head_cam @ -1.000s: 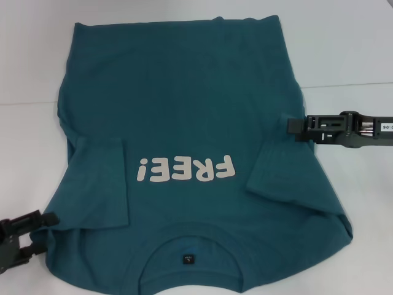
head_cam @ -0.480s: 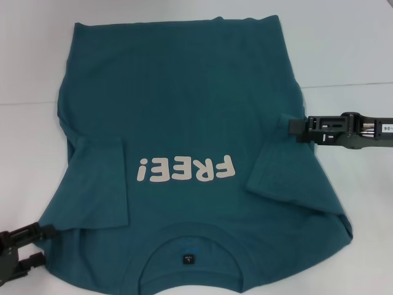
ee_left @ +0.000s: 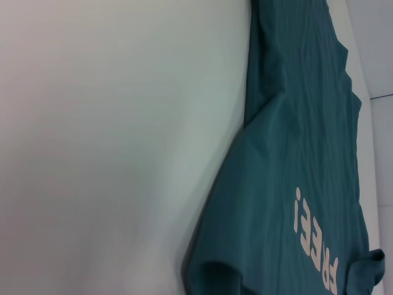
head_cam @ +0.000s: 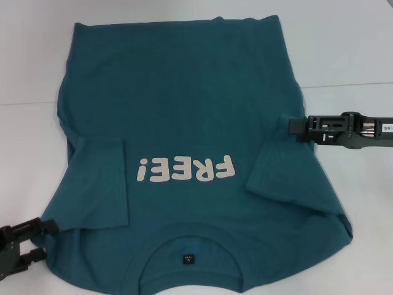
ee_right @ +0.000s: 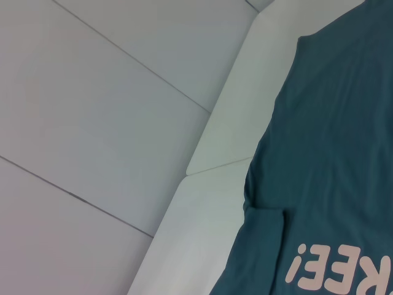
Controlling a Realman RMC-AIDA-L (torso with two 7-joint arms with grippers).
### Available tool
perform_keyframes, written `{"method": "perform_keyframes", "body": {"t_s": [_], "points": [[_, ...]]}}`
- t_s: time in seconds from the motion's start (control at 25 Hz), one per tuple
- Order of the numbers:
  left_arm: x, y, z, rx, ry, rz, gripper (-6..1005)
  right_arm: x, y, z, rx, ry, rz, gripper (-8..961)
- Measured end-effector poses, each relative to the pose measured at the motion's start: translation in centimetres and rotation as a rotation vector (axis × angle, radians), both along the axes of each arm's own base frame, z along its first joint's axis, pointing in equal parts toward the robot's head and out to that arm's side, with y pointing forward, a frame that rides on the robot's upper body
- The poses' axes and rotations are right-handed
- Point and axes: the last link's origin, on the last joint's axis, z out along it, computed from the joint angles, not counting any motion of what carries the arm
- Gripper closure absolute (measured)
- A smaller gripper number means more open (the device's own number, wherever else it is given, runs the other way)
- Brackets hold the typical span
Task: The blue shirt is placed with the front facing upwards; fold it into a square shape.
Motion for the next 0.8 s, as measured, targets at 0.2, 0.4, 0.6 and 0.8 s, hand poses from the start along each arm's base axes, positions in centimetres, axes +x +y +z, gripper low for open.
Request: {"method": "perform_keyframes", "body": {"t_s": [0.2, 0.4, 0.6, 0.8], "points": [[0.2, 0.6, 0.1, 0.004, 0.01, -0.008, 186, 0.1, -0.1, 0.0, -0.001, 0.0, -0.001, 324], [0.6, 0.8, 0.1, 0.006, 0.001, -0.024, 186, 0.1, 0.0, 0.0, 0.0, -0.001, -0.002, 324], [1.2, 0.4, 0.0, -0.016, -0.036, -0.057, 185, 0.1, 0.0, 0.1, 0.001, 0.0, -0.001, 324], [0.7, -0.2, 0.0, -0.017, -0.035, -0.039, 185, 0.1, 0.0, 0.1, 0.002, 0.0, -0.001, 324]]}}
